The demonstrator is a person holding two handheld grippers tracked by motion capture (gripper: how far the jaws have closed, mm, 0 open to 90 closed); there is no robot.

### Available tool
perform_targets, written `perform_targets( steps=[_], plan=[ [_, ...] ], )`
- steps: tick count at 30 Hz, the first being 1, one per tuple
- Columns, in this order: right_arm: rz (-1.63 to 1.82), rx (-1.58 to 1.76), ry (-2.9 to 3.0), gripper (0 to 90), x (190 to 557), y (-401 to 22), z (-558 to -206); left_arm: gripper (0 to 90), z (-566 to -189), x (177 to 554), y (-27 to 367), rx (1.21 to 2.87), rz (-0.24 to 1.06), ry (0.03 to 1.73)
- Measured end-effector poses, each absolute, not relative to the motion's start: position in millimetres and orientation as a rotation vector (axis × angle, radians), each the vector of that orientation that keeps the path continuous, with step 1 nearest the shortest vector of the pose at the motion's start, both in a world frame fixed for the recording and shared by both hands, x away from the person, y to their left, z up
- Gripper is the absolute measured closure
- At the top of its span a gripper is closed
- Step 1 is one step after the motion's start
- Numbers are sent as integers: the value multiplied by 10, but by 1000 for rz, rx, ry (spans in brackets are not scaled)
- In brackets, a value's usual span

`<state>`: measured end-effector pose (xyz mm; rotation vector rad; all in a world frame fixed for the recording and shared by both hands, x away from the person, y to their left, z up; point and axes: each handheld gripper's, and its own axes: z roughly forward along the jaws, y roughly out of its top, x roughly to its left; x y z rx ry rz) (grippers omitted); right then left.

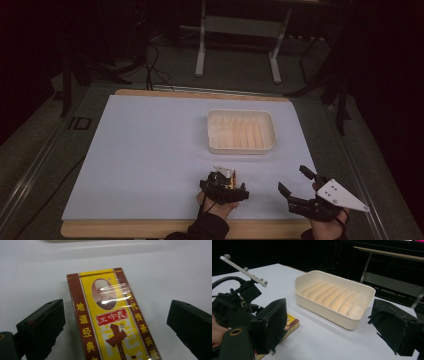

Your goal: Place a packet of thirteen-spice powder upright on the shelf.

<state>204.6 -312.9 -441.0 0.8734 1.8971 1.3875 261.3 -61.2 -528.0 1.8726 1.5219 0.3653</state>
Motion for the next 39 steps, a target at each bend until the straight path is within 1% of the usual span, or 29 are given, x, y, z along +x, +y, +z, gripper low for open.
perform_targets(
  steps=[2, 3, 9, 12, 14, 16, 17, 20, 22, 24, 25, 26, 30, 35, 39],
  plan=[
    [1387, 874, 1897, 140, 2046, -3130, -4411, 27, -5299, 2632, -600, 1880, 365, 1535],
    [1388, 877, 1897, 140, 2049, -3132, -4412, 44, -5314, 2644, -583, 1879, 361, 1547],
    [1384, 875, 1898, 141, 2047, -3127, -4412, 44, -5349, 2649, -605, 1908, 356, 1542],
    [1382, 874, 1898, 141, 2045, -3125, -4412, 47, -5358, 2641, -625, 1915, 378, 1542],
    [1380, 874, 1898, 141, 2047, -3126, -4413, 74, -5353, 2639, -644, 1921, 389, 1536],
    [1376, 874, 1902, 141, 2047, -3123, -4415, 121, -5352, 2628, -670, 1927, 397, 1528],
    [1376, 874, 1902, 141, 2047, -3123, -4415, 121, -5354, 2622, -686, 1932, 410, 1523],
    [1371, 871, 1901, 142, 2047, -3126, -4413, 210, -5366, 2593, -711, 1953, 476, 1510],
    [1371, 873, 1900, 143, 2046, -3127, -4414, 215, -5374, 2576, -730, 1984, 502, 1473],
    [1366, 873, 1900, 143, 2046, -3127, -4415, 279, -5371, 2562, -745, 1994, 506, 1454],
    [1366, 873, 1900, 143, 2046, -3127, -4415, 279, -5367, 2558, -747, 1989, 500, 1453],
    [1368, 872, 1901, 143, 2046, -3127, -4415, 299, -5364, 2557, -748, 1990, 497, 1451],
    [1368, 874, 1899, 143, 2046, -3130, -4414, 312, -5354, 2566, -737, 2017, 488, 1418],
    [1363, 875, 1902, 144, 2050, -3131, -4417, 323, -5302, 2587, -696, 2062, 477, 1328],
    [1363, 876, 1901, 144, 2052, -3132, -4418, 324, -5251, 2600, -646, 2061, 464, 1306]
  ],
)
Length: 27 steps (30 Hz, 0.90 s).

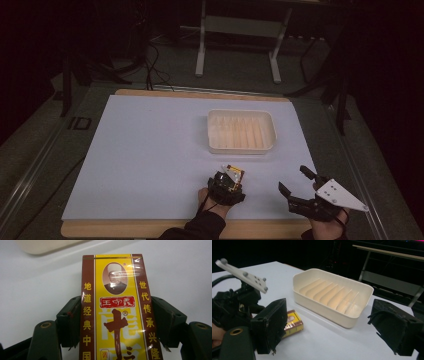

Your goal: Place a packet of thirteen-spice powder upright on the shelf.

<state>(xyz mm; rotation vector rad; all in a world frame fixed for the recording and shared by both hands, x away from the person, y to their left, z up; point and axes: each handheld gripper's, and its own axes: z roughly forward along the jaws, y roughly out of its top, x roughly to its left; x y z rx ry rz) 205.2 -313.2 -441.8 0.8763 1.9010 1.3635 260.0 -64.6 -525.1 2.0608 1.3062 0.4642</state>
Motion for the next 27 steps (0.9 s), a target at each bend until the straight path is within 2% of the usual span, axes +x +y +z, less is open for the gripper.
perform_targets(
  steps=[27],
  plan=[
    [1354, 877, 1919, 144, 2063, -3087, -4436, 327, -4779, 2459, -137, 1952, 445, 1115]
  ],
)
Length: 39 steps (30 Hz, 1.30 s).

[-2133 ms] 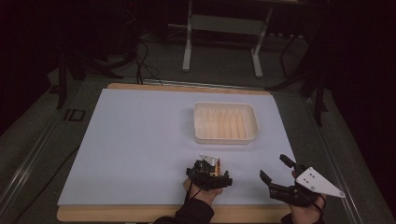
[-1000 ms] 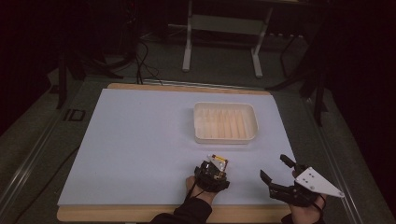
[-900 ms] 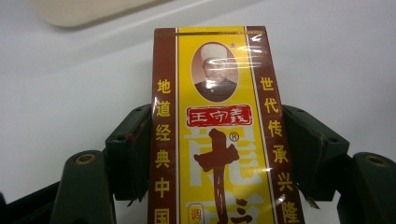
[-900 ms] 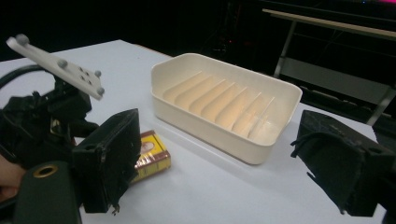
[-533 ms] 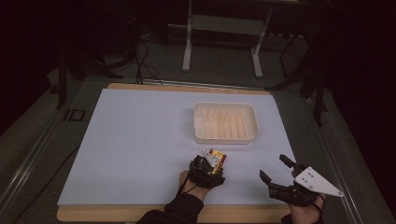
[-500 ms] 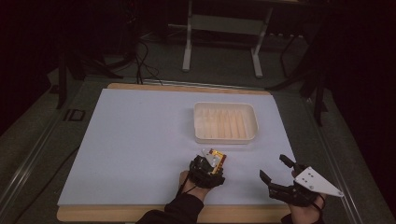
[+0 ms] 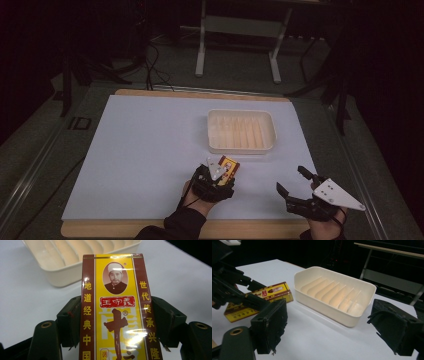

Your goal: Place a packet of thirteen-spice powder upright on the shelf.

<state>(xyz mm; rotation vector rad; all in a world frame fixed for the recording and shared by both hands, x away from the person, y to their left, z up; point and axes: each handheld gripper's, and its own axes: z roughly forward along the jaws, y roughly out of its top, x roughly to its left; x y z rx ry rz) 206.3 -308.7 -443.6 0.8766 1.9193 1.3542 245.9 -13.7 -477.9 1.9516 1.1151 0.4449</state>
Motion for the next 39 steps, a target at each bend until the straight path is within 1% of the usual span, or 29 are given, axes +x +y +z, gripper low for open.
perform_targets(
  steps=[2, 6, 10, 11, 14, 17, 18, 21, 23, 25, 26, 30, 35, 36, 38, 39],
  plan=[
    [1353, 879, 1922, 144, 2063, -3080, -4434, 327, -4758, 2435, -124, 1956, 456, 1079],
    [1355, 901, 1933, 144, 2068, -3078, -4427, 328, -4719, 2406, -104, 1939, 435, 1004],
    [1369, 923, 1925, 144, 2073, -3096, -4401, 327, -4683, 2388, -98, 1903, 441, 960],
    [1372, 933, 1926, 144, 2073, -3097, -4395, 327, -4675, 2394, -92, 1890, 417, 942],
    [1368, 953, 1934, 138, 2077, -3099, -4378, 327, -4653, 2398, -88, 1862, 419, 914],
    [1371, 944, 1938, 138, 2088, -3103, -4370, 327, -4635, 2409, -78, 1829, 452, 893],
    [1359, 931, 1947, 137, 2094, -3101, -4366, 327, -4632, 2408, -75, 1814, 484, 901],
    [1353, 931, 1971, 135, 2095, -3092, -4358, 327, -4626, 2443, -47, 1772, 474, 883],
    [1366, 937, 1991, 135, 2089, -3089, -4333, 329, -4627, 2451, -33, 1748, 473, 830],
    [1378, 946, 1981, 135, 2077, -3082, -4289, 330, -4615, 2452, -45, 1758, 451, 773],
    [1393, 948, 1977, 135, 2078, -3080, -4259, 330, -4606, 2424, -67, 1756, 493, 781],
    [1433, 940, 1951, 122, 2076, -3030, -4122, 331, -4587, 2387, -133, 1758, 492, 720],
    [1509, 940, 1925, 106, 2065, -2934, -3955, 331, -4602, 2398, -173, 1731, 467, 695],
    [1524, 947, 1910, 106, 2057, -2911, -3927, 331, -4612, 2389, -174, 1715, 482, 694],
    [1561, 953, 1904, 106, 2060, -2866, -3880, 331, -4621, 2393, -178, 1696, 461, 688],
    [1572, 959, 1911, 106, 2068, -2840, -3862, 331, -4632, 2385, -180, 1676, 477, 686]
  ],
)
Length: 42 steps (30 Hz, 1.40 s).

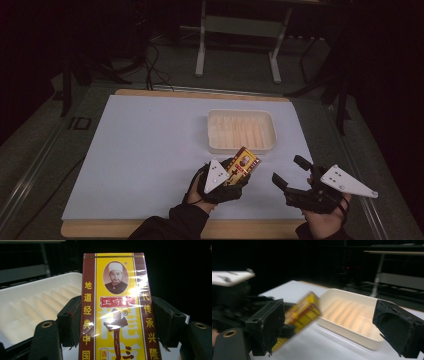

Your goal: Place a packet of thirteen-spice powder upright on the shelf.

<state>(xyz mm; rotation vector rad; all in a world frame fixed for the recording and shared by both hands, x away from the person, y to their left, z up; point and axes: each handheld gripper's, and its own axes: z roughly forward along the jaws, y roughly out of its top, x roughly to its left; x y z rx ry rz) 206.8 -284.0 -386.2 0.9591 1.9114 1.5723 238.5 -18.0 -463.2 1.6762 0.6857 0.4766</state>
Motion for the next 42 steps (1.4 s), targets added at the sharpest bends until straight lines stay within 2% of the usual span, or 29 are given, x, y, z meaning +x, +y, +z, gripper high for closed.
perform_targets(
  steps=[3, 4, 9, 19, 21, 28, 35, 42],
  plan=[
    [1592, 972, 1914, 109, 2087, -2795, -3840, 331, -4662, 2380, -178, 1628, 481, 662],
    [1623, 1000, 1938, 135, 2125, -2727, -3820, 330, -4678, 2376, -172, 1600, 480, 646],
    [1659, 1011, 1960, 147, 2153, -2631, -3812, 331, -4722, 2387, -179, 1567, 423, 587],
    [1707, 1120, 1950, 247, 2236, -2432, -3877, 330, -4815, 2338, -199, 1498, 489, 545],
    [1714, 1147, 1947, 301, 2259, -2413, -3903, 330, -4828, 2332, -197, 1484, 482, 533],
    [1681, 1246, 1940, 371, 2343, -2327, -4025, 329, -4875, 2301, -222, 1461, 519, 527],
    [1712, 1276, 1934, 529, 2340, -2250, -4119, 328, -4904, 2299, -213, 1434, 528, 545],
    [1727, 1309, 1954, 636, 2392, -2249, -4125, 326, -4935, 2302, -203, 1432, 552, 557]
  ],
)
